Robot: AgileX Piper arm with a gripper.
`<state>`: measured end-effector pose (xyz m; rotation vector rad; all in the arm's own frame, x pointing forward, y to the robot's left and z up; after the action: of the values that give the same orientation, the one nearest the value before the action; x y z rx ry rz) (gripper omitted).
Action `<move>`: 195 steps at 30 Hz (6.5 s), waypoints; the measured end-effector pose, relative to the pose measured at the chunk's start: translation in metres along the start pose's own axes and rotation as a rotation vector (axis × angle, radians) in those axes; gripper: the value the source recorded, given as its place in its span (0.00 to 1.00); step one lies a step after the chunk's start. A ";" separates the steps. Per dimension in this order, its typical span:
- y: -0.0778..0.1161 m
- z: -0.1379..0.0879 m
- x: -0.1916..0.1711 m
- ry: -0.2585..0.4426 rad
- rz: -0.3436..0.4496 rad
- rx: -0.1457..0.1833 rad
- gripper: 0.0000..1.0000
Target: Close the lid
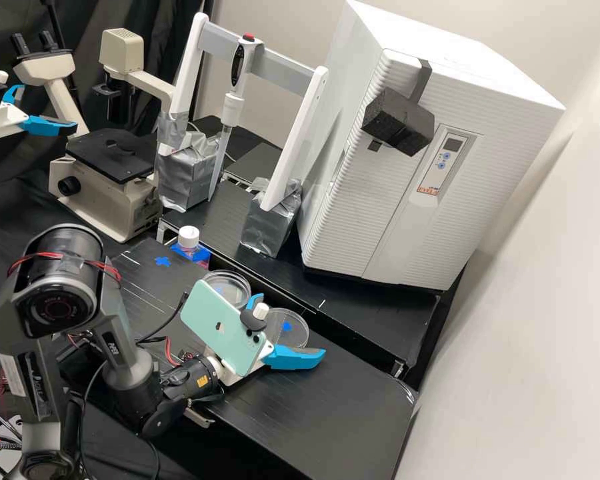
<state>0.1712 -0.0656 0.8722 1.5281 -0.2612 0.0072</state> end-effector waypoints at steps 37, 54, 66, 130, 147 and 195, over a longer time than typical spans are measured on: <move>-0.001 0.002 0.000 -0.005 -0.006 0.008 0.00; 0.001 -0.025 -0.022 0.051 -0.006 0.092 0.00; -0.023 -0.065 -0.029 0.274 -0.136 0.047 0.00; -0.037 -0.052 -0.017 0.247 -0.193 0.055 0.00; -0.040 -0.053 -0.020 0.242 -0.227 0.054 0.00; -0.037 -0.063 -0.024 0.287 -0.212 0.027 0.00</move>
<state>0.1641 -0.0011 0.8306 1.5537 0.1305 0.0622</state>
